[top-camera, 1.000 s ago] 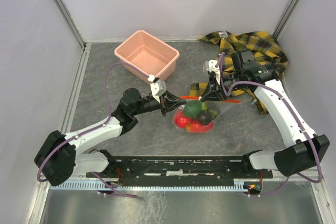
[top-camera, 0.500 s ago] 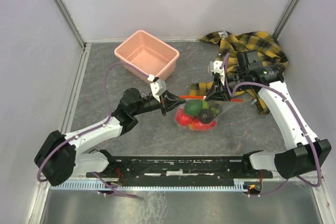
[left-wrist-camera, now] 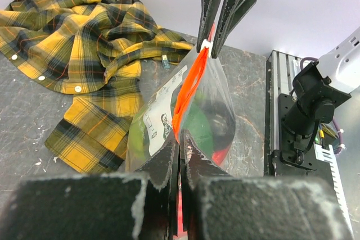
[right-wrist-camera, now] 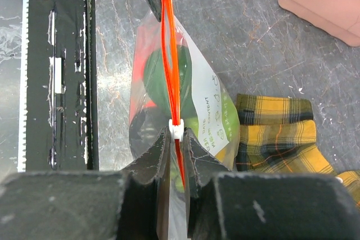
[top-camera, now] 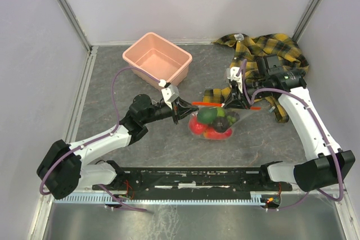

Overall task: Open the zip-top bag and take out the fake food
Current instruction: Unzip the zipper food storage bag at the center of the board.

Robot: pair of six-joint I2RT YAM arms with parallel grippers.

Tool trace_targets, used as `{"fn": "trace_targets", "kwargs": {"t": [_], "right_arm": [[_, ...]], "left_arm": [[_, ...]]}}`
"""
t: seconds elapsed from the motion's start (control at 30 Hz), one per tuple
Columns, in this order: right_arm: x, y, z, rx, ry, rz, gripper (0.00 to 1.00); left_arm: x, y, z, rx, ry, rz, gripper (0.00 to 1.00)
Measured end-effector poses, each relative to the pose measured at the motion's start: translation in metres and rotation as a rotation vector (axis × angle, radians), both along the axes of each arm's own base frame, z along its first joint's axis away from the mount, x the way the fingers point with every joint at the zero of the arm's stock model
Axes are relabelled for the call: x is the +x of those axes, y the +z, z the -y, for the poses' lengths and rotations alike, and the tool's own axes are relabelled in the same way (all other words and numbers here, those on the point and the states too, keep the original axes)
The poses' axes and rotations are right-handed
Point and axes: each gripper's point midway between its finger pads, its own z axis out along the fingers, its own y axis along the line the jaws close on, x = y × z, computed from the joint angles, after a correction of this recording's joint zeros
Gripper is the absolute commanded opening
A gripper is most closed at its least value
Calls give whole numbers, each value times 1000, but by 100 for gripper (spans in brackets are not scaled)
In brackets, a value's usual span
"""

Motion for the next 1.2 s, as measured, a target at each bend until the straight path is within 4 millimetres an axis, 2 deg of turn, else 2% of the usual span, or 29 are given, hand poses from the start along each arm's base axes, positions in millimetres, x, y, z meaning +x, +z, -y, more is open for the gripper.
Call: {"fn": "trace_targets", "kwargs": {"t": [1.2], "right_arm": [[-5,-13,27,-71,-29,-21,2]], "left_arm": [[7,-6,-3,29,28,20,3]]}}
